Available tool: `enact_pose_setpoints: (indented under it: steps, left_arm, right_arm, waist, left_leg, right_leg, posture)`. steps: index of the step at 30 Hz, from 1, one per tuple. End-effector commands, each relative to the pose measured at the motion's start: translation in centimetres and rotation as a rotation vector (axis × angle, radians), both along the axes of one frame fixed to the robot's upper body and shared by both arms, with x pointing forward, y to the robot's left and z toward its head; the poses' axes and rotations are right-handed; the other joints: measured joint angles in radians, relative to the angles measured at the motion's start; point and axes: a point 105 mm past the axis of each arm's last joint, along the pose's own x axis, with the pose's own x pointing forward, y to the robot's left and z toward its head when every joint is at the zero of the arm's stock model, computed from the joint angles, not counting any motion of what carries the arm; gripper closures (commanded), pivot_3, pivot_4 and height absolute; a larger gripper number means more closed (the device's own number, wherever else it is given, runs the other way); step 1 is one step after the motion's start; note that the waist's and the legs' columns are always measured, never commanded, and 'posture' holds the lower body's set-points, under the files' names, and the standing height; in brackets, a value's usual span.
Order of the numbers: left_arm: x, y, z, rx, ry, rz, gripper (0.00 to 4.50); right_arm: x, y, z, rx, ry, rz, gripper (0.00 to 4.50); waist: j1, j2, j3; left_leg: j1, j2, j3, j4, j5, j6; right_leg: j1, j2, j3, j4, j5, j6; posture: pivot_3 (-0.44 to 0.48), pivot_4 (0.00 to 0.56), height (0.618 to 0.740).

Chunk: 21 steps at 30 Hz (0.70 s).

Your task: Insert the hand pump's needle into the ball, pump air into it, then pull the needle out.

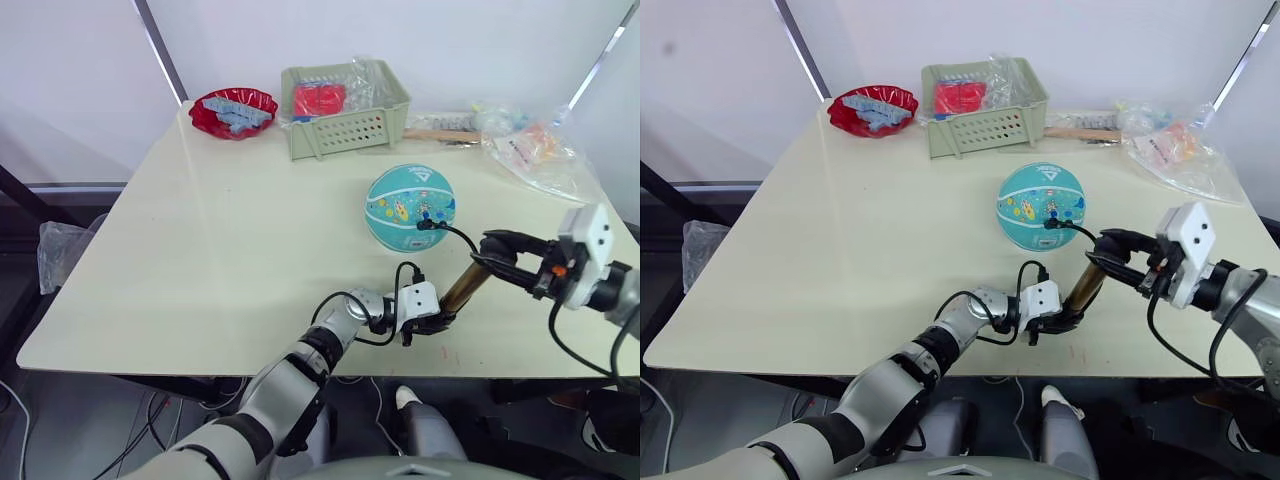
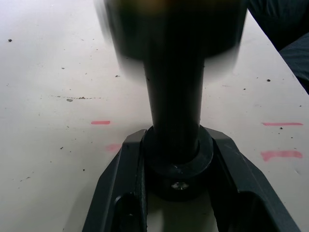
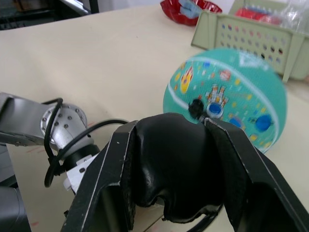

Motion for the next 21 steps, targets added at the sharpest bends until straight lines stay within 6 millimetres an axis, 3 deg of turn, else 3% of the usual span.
enact_pose_setpoints:
  steps: [1,5,8,21]
  left_arm:
    - [-1.8,4.0,-5.4,0.213,0.148,0.047,3.31]
    - [-1.8,3.9,-5.4,0.211,0.149,0.044,3.31]
    - [-1.8,3.9,-5.4,0.212,0.147,0.044,3.31]
    - [-1.8,3.9,-5.4,0.215,0.145,0.039,3.31]
  right_arm:
    - [-0.5,-0.1,-4.6,-0.064,0.126,-0.036,2.82]
    - [-0.7,0.1,-5.7,-0.080,0.123,-0.042,2.82]
    - [-0.4,0.0,-5.0,-0.061,0.091,-0.056,2.82]
    - [-0.4,-2.9,5.9,0.076,-0.133,-0.047,2.82]
  waist:
    - [0.000,0.000,0.000]
    - [0.000,0.000,-0.002]
    - [-0.001,0.000,-0.002]
    - [0.003,0.010,0.007]
  left_leg:
    - [0.000,0.000,0.000,0.000,0.000,0.000]
    - [0.001,0.000,0.000,0.000,0.000,0.000]
    - [0.001,0.000,0.000,0.000,0.000,0.000]
    - [-0.002,-0.002,0.000,0.000,0.000,0.000]
  right_leg:
    - [0.000,0.000,0.000,0.000,0.000,0.000]
    - [0.000,0.001,0.000,0.000,0.000,0.000]
    - [0.000,0.001,0.000,0.000,0.000,0.000]
    - [0.000,-0.001,0.000,0.000,0.000,0.001]
  posture:
    - [0.000,0.150,0.737]
    - [0.000,0.150,0.737]
    - [0.000,0.150,0.737]
    - [0.000,0.150,0.737]
